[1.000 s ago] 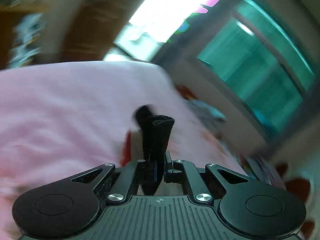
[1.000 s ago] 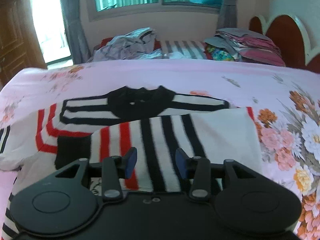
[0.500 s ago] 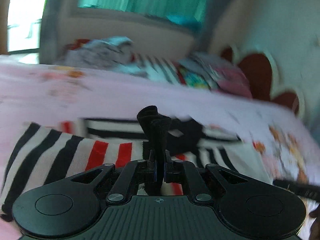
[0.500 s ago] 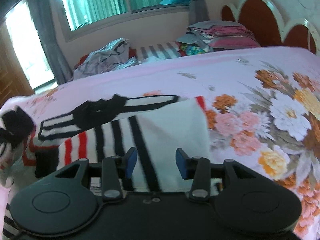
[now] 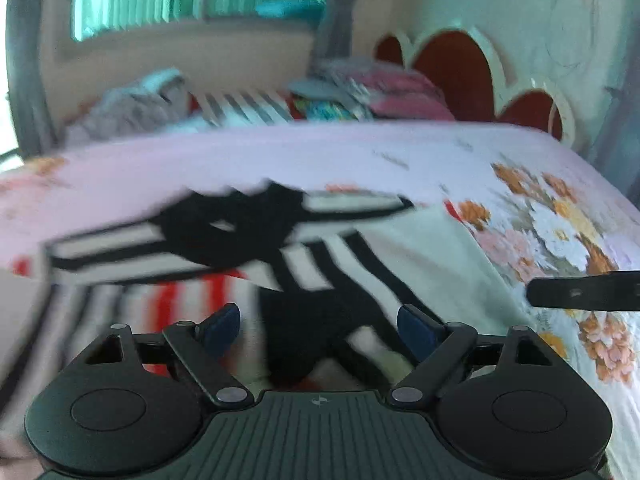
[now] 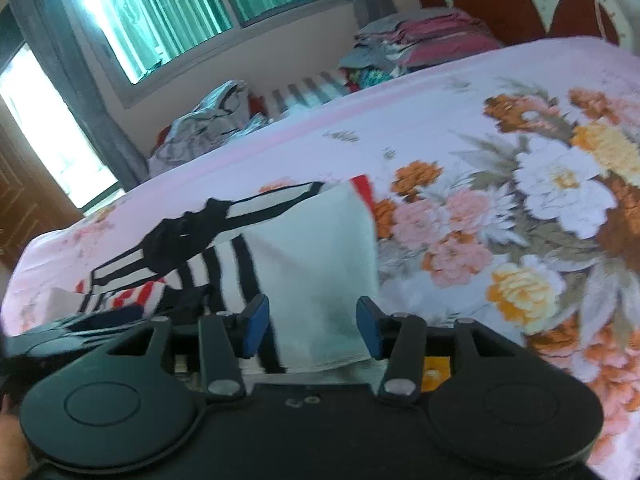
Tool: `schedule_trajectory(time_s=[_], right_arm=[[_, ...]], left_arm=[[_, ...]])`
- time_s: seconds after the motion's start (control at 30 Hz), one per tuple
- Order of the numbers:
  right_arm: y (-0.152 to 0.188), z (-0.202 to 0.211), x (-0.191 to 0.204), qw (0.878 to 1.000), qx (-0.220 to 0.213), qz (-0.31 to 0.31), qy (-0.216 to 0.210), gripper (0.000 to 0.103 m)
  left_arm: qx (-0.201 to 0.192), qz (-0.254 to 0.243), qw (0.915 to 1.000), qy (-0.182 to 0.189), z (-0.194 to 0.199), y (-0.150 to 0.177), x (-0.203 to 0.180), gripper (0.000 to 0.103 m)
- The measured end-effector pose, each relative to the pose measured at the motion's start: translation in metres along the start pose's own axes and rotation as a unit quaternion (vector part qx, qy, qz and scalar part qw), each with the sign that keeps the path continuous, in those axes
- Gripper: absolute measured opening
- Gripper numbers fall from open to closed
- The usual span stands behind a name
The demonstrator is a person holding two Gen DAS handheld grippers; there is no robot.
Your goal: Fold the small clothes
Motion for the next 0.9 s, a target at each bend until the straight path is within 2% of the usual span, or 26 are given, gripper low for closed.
schedule_trajectory(time_s=[0.07, 0.13, 0.23, 0.33, 0.43, 0.5, 0.53, 0.6, 0.67, 0.77, 0.8, 0.83, 0.9], right_arm=[[0.0, -0.013, 0.012, 0.999, 0.016, -0.003, -0.033, 0.047], [0.001, -0.026, 0.029, 0.998, 0.031, 0.002, -0.06, 0.047], [0.004, -0.05, 0.053, 0.993, 0.064, -0.004, -0.096, 0.047], [0.006, -0.068, 0.073, 0.991, 0.079, -0.008, -0.105, 0.049], [0.005, -0.084, 0.079, 0.988, 0.097, -0.033, -0.112, 0.052], [0.005, -0.094, 0.082, 0.988, 0.105, -0.041, -0.109, 0.051], [0.004, -0.098, 0.083, 0.988, 0.107, -0.04, -0.103, 0.046], [0.002, -0.103, 0.088, 0.99, 0.109, -0.021, -0.082, 0.007], [-0.003, -0.091, 0.094, 0.994, 0.076, 0.007, -0.079, 0.006], [-0.019, -0.042, 0.099, 0.995, -0.025, 0.057, -0.072, 0.006], [-0.022, -0.03, 0.096, 0.995, -0.046, 0.068, -0.065, 0.006], [-0.024, -0.024, 0.09, 0.994, -0.053, 0.076, -0.052, 0.006], [-0.019, -0.034, 0.075, 0.997, -0.017, 0.073, -0.036, 0.006]], left_arm=[[-0.028, 0.02, 0.9992, -0.023, 0.032, 0.004, 0.026, 0.085], [-0.04, 0.032, 0.996, -0.073, 0.066, 0.017, 0.06, 0.085], [-0.033, 0.042, 0.9892, -0.136, 0.105, 0.043, 0.105, 0.085], [-0.004, 0.055, 0.9841, -0.169, 0.122, 0.07, 0.139, 0.085], [0.015, 0.05, 0.9855, -0.161, 0.116, 0.082, 0.153, 0.078], [0.032, 0.043, 0.9853, -0.162, 0.101, 0.085, 0.156, 0.065], [0.043, 0.038, 0.9839, -0.169, 0.09, 0.085, 0.156, 0.059], [0.053, 0.046, 0.9835, -0.166, 0.073, 0.084, 0.158, 0.039], [0.053, 0.057, 0.984, -0.16, 0.066, 0.08, 0.161, 0.037], [0.055, 0.055, 0.9852, -0.153, 0.066, 0.085, 0.16, 0.035], [0.056, 0.059, 0.9858, -0.147, 0.068, 0.086, 0.162, 0.033], [0.056, 0.062, 0.9864, -0.142, 0.067, 0.087, 0.164, 0.032], [0.058, 0.069, 0.987, -0.133, 0.067, 0.088, 0.167, 0.032]])
Point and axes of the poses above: each gripper's, at about its wrist camera, not at the fingertips, and z roughly against the way its jaws point, x to its left, y to its underside, the point moved 1 cm from there along -z, roughly the way its jaws point, and after that the axes turned 3 degrees about y, right-handed, at the moved point
